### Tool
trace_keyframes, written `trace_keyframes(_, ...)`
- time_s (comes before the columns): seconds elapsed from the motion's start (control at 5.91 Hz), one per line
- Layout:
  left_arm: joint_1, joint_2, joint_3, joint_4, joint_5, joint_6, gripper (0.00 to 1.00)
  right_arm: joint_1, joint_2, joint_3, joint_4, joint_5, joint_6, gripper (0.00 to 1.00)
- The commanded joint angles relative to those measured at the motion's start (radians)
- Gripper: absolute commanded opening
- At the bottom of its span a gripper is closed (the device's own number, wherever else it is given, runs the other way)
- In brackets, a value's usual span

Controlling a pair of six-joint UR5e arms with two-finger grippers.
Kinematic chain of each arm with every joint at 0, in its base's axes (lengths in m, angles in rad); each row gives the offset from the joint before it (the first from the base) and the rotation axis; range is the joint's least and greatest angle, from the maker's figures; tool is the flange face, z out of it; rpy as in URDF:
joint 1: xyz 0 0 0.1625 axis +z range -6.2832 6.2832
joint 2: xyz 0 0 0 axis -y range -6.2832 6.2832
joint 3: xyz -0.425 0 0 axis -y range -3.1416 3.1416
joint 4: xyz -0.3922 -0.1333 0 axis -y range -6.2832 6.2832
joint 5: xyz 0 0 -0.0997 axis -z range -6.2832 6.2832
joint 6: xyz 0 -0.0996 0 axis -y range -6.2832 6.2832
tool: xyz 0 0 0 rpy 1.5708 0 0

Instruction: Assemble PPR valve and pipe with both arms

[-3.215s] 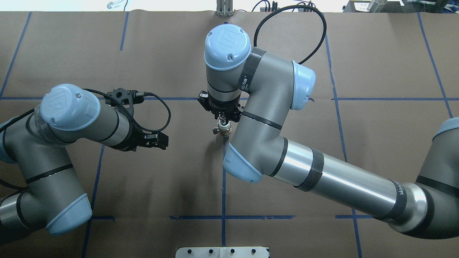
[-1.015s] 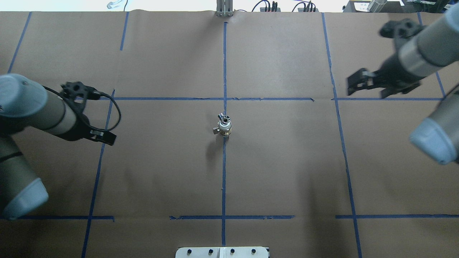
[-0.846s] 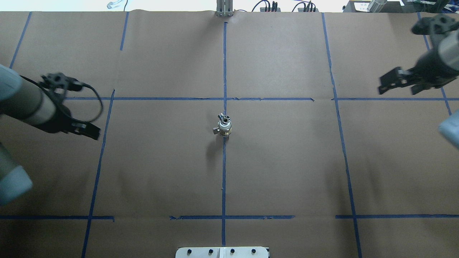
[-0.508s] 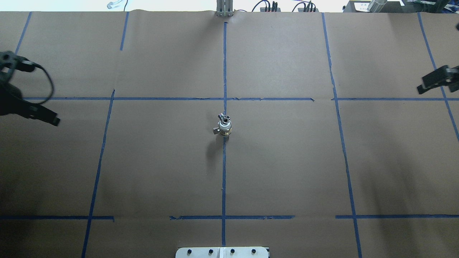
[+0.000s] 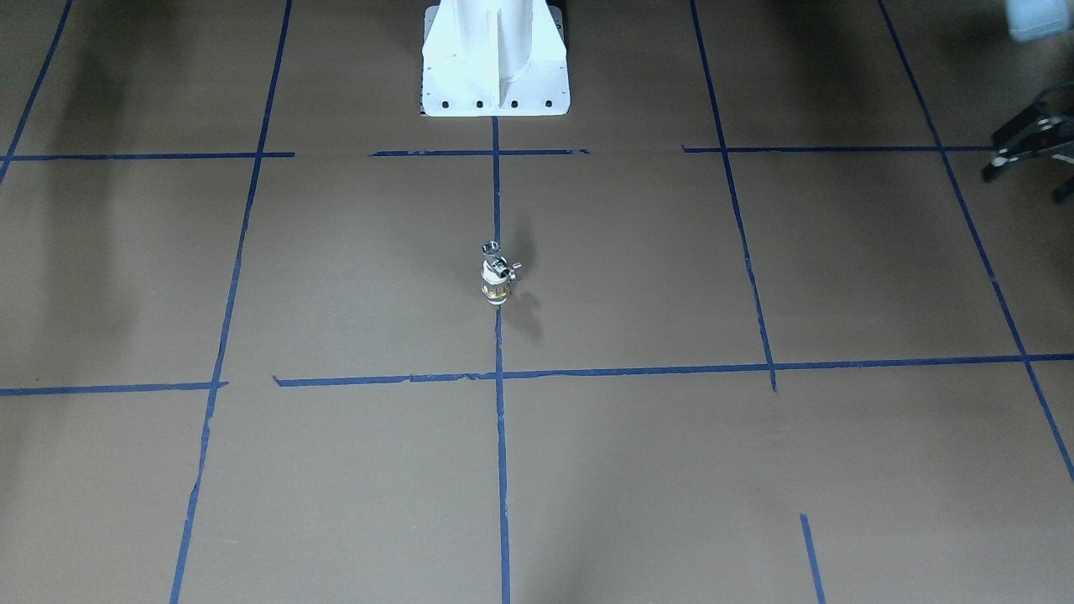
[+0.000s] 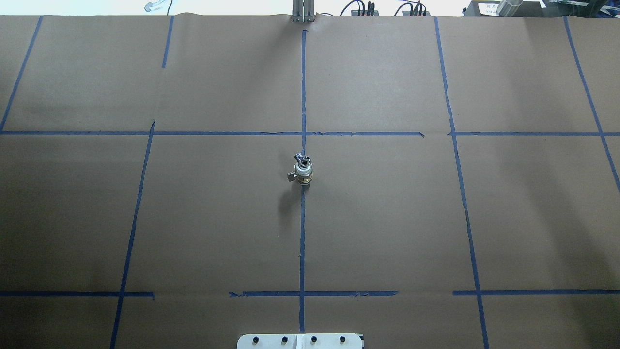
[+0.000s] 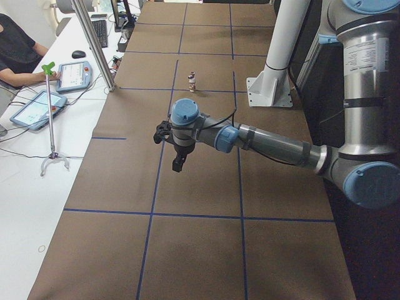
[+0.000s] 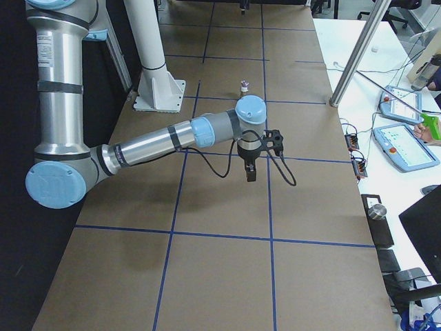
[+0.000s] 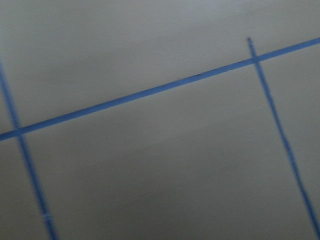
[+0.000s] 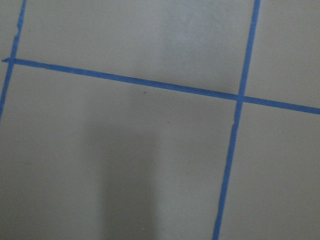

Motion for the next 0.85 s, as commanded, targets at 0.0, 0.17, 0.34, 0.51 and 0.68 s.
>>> trace_keyframes(0.0,-0.115,0.033,0.084,0.089,-0.001,0.215,1.00,0.067,-0.052,-0.146,0.011,-0.008,-0.244,1.00)
trace_keyframes(0.17,-0.119,0.036,0.150,0.105,0.000,0.245,1.00,0.087,-0.051,-0.192,0.013,-0.017,-0.313,1.00)
trace_keyframes(0.34,-0.139,0.076,0.186,0.104,-0.006,0.239,1.00,0.087,-0.052,-0.177,0.013,-0.049,-0.311,1.00)
trace_keyframes(0.51,-0.139,0.090,0.192,0.105,-0.005,0.199,1.00,0.087,-0.052,-0.174,0.013,-0.040,-0.303,1.00)
trace_keyframes(0.68,-0.140,0.090,0.189,0.105,0.000,0.193,1.00,0.087,-0.060,-0.161,0.013,-0.034,-0.302,1.00)
